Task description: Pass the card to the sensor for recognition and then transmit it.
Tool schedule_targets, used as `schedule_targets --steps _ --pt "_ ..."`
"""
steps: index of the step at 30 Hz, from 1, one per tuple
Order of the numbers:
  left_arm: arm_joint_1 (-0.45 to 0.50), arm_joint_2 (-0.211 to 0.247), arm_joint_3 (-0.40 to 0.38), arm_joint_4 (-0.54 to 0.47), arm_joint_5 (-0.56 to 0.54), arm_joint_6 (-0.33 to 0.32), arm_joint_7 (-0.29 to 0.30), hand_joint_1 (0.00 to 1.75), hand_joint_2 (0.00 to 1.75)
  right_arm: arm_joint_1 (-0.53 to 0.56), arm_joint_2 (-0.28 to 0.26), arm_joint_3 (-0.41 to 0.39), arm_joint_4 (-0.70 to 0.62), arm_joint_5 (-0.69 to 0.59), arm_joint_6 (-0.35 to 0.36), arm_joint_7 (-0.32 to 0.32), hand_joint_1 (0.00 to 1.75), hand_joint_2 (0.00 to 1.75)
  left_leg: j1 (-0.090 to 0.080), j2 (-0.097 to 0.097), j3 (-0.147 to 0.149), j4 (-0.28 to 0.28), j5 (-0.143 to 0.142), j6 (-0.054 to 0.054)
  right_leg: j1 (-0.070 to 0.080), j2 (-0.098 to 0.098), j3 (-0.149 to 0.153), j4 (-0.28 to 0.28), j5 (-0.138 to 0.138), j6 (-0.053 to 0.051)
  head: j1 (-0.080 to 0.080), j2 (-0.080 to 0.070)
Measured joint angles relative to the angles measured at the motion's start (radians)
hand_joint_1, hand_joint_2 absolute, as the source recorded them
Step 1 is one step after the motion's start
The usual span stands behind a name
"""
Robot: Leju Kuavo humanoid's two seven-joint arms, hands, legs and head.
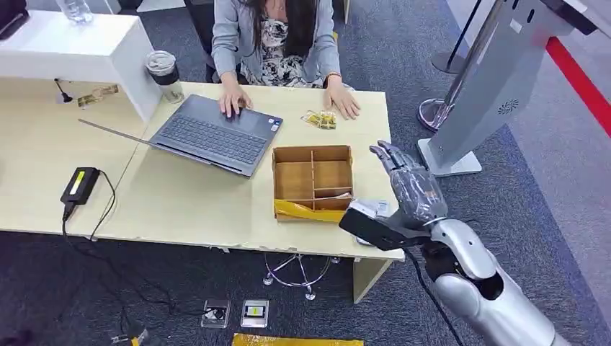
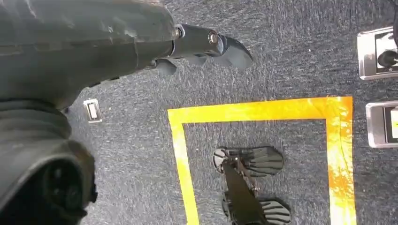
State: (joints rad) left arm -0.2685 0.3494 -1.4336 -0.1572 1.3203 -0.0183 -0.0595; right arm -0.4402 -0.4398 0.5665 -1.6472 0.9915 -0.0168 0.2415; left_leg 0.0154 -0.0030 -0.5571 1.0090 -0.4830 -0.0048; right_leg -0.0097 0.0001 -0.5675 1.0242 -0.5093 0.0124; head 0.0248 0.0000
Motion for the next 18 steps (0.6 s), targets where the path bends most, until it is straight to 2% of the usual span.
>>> schedule_targets --steps 8,18 --pt "-0.006 -0.006 0.005 0.0 0.0 -0.001 0.001 0.0 0.0 -0.004 0.089 0.042 0.102 0.043 -0.009 0.007 0.0 1.75 0.0 0.0 -0.001 0.0 0.0 0.0 0.0 0.0 0.0 0.0 0.0 0.0 0.0 0.0" --pt "-0.005 -0.006 0.006 0.0 0.0 -0.003 0.003 0.0 0.0 -0.066 0.214 0.08 0.26 0.09 -0.011 -0.011 0.0 1.75 0.0 0.0 -0.001 0.0 0.0 0.0 0.0 0.0 0.0 0.0 0.0 0.0 0.0 0.0"
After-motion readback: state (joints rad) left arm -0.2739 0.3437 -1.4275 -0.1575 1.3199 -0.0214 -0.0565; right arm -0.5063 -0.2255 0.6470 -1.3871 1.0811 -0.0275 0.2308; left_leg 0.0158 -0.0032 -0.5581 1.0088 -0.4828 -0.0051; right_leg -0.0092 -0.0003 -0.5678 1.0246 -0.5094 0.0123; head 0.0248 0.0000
